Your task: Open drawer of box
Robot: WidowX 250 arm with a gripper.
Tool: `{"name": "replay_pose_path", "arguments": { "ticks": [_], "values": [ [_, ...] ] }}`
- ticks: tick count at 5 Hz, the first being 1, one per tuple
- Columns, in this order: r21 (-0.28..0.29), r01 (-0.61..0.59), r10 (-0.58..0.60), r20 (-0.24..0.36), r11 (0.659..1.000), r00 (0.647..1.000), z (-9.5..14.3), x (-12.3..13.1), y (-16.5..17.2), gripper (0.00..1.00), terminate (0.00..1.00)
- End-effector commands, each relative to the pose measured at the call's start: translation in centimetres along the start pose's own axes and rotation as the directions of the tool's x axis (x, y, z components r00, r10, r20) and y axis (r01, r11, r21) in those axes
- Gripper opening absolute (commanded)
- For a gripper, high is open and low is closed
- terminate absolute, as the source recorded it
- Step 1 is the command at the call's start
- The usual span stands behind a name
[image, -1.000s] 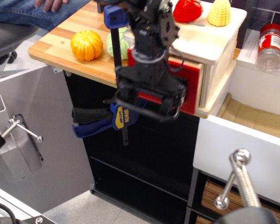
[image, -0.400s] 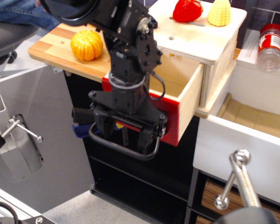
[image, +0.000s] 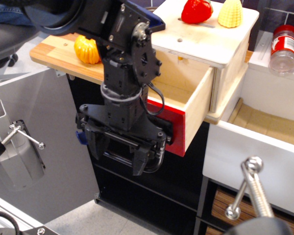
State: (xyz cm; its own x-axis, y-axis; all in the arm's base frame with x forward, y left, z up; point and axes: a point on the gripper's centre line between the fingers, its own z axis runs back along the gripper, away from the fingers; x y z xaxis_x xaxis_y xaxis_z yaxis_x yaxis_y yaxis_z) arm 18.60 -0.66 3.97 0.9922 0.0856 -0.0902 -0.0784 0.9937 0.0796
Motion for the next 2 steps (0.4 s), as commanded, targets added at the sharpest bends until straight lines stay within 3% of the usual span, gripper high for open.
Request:
{"name": "replay_pose_path", "arguments": {
  "ticks": [1,2],
  "values": [
    [0.022,0.020,-0.019,-0.040,1.000,0.999,0.5,-0.1,0.2,1.00,0.00],
    [-0.058,-0.003,0.003,-0.012,0.998,1.000,3.4,0.9,0.9,1.00,1.00]
  ]
}}
